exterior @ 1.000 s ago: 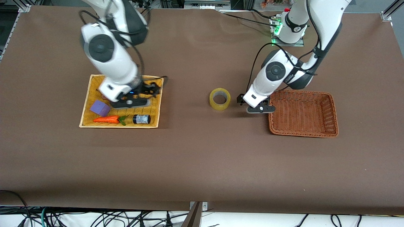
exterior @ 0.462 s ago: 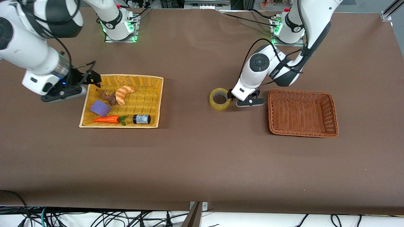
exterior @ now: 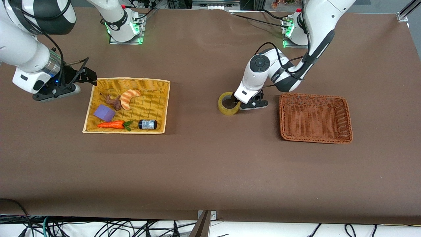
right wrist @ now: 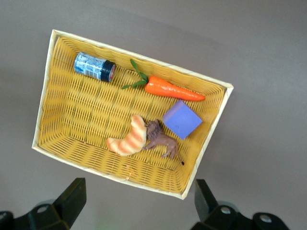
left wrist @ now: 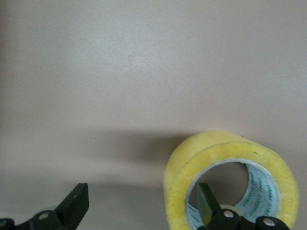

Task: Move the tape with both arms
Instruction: 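Lower the left gripper onto the tape roll rim and close it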

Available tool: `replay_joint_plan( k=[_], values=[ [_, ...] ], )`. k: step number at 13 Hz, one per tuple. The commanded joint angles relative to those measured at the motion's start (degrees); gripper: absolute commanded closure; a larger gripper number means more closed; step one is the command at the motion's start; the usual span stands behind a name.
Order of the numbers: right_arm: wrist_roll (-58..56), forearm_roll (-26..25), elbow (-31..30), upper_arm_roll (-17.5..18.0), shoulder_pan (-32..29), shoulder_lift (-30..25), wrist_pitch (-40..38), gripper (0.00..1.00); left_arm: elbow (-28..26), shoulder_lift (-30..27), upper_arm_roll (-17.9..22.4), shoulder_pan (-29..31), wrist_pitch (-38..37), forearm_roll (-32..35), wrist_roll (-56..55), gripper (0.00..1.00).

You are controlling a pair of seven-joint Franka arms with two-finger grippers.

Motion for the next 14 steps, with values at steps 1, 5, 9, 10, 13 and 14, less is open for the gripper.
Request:
replay_joint_plan(
  k=[1, 5, 9, 10, 13, 14],
  values=[
    [-0.29, 2.28, 1.08, -0.63, -0.03, -3.8, -4.99, 0.0, 2.1, 1.13, -0.27, -0.95, -0.06, 2.06, -1.76, 0.0],
    [4.18, 2.38, 3.65, -0.8, -0.12, -3.8, -7.46, 0.0, 3.78, 4.2, -0.27, -2.8, -0.06, 4.59, -2.37, 0.0],
    [4.63, 1.5, 3.12, -0.98, -0.03, -3.8, -7.12, 0.0, 3.69, 6.23, -0.01, -2.98, -0.06, 14.78, -8.52, 0.1],
    [4.63, 1.5, 2.86, -0.98, -0.03, -3.8, -6.85, 0.0, 3.69, 6.4, 0.08, -2.98, -0.06, 15.06, -8.44, 0.46],
    [4.72, 1.41, 2.77, -0.89, 0.05, -3.8, -6.76, 0.0, 3.69, 6.67, 0.26, -2.98, -0.06, 15.06, -8.7, 1.0],
    [4.72, 1.49, 2.77, -0.81, 0.05, -3.8, -6.76, 0.0, 3.69, 6.67, 0.35, -2.89, -0.06, 14.8, -8.62, 1.0]
  ],
)
